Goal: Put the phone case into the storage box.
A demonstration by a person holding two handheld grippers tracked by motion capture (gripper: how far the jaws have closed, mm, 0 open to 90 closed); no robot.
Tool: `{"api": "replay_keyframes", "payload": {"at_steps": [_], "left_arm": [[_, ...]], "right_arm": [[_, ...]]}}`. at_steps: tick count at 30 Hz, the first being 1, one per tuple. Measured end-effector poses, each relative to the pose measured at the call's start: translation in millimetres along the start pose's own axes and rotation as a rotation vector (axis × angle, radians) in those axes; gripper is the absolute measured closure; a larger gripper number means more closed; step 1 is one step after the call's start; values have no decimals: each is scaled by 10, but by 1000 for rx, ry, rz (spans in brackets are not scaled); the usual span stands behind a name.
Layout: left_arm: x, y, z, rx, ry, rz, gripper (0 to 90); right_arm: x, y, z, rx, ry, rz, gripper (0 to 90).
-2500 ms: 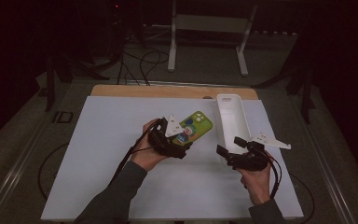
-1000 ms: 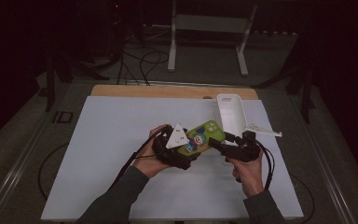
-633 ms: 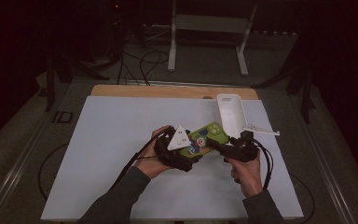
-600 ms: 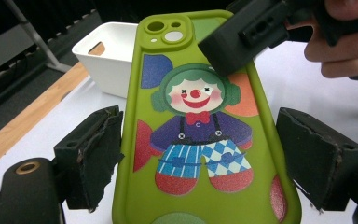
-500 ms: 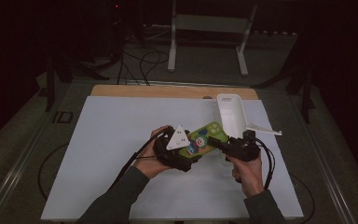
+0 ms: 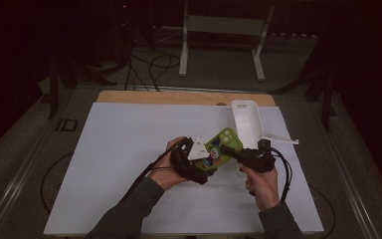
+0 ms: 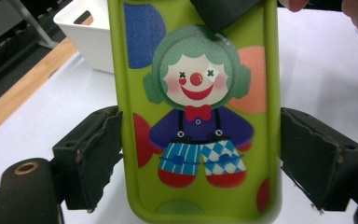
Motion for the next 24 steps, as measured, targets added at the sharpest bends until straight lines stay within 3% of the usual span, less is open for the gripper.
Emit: {"api": "replay_keyframes", "payload": {"at_steps": [2,10,13,24], "left_arm": [[12,-38,20,-10,0,13,204],[83,-170,87,18,28,116,150],[118,-188,91,25,34,136,148],[171,-218,87,102,70,198,154]], "right_arm": [[7,5,7,23,-7,20,783],[2,-6,34,35,-5,52,789],[17,-17,24,47,-14,74,831],[14,-36,38,23,-10,102,832]]}}
Point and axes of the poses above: each handheld gripper's, and its own axes: z roughly backward along the jaws, x roughly out of its underside, y roughly to its right, the point moved 4 cm from there along -z, roughly forward along the jaws, and after that the axes turned 8 degrees about -z, right-handed, at the moved point
